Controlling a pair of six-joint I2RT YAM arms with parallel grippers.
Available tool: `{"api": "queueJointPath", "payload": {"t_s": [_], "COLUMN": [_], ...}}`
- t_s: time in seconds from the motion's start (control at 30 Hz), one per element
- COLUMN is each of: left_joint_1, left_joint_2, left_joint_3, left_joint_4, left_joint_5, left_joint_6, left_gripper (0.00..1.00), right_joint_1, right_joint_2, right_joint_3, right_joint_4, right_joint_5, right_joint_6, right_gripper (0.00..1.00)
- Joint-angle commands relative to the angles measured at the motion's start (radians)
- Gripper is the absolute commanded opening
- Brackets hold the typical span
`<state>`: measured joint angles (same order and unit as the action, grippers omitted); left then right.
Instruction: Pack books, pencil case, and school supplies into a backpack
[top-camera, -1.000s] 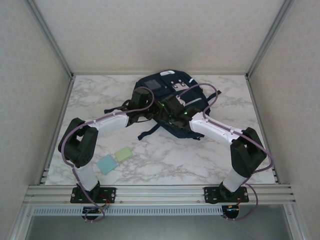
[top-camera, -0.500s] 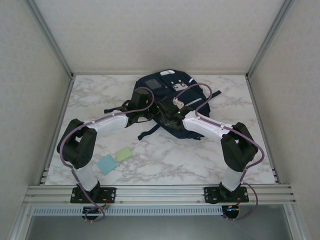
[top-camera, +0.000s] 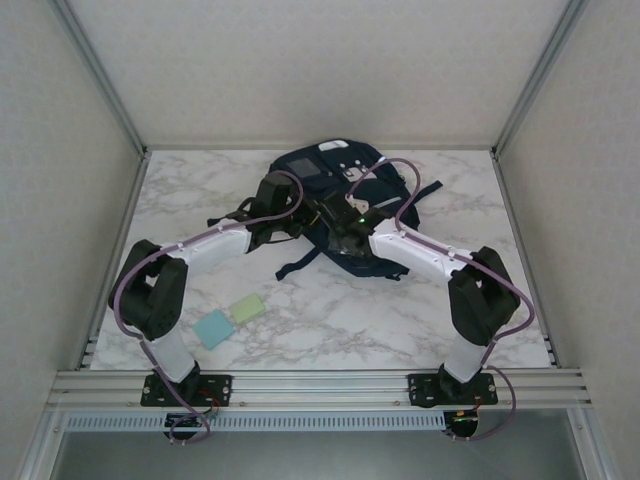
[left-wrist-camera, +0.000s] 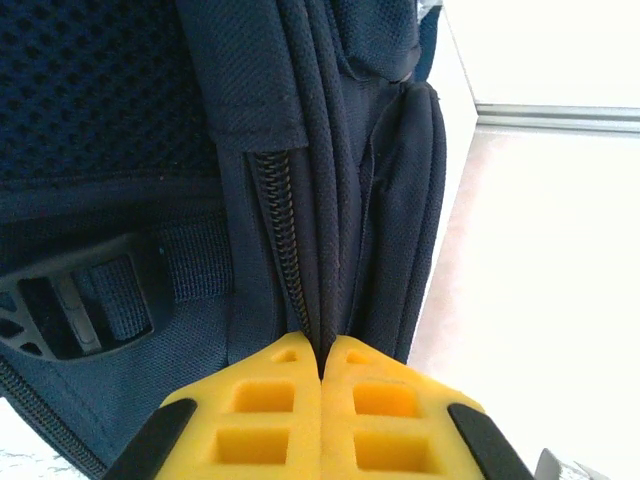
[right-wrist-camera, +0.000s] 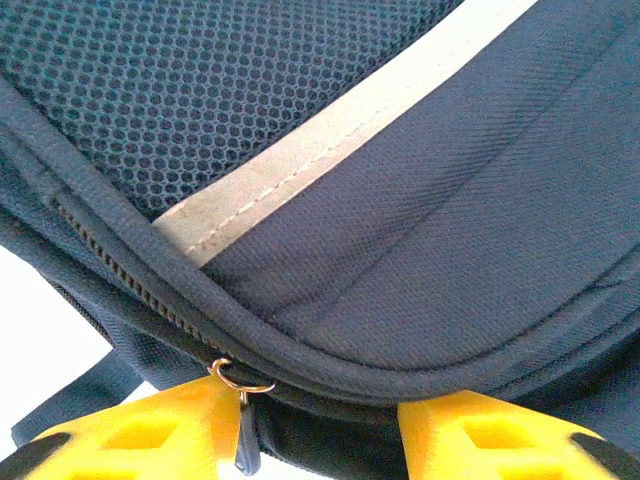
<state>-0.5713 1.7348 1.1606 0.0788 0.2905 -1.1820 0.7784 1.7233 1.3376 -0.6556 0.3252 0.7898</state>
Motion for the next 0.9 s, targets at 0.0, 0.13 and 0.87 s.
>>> {"api": "queueJointPath", "payload": {"t_s": [0.0, 0.13, 0.87], "left_joint_1": [0.027, 0.024, 0.01], "left_joint_2": [-0.092, -0.099, -0.113], "left_joint_3": [0.036, 0.033, 0.003], "left_joint_4": [0.101, 0.105, 0.138], "left_joint_5": [-0.002, -0.003, -0.002], "left_joint_6": [0.003, 0.002, -0.021], "left_gripper": [0.0, 0.0, 0.0], "right_joint_1": [-0.021, 0.009, 0.058], "right_joint_2": [-0.051, -0.036, 0.039], "right_joint_3": [0.031, 0.054, 0.012], "right_joint_4": [-0.056, 0.001, 0.096], "right_joint_5": [-0.028, -0.084, 0.026], "right_joint_6": [-0.044, -0.027, 0.239], "right_gripper": [0.46, 0.46, 0.32]}}
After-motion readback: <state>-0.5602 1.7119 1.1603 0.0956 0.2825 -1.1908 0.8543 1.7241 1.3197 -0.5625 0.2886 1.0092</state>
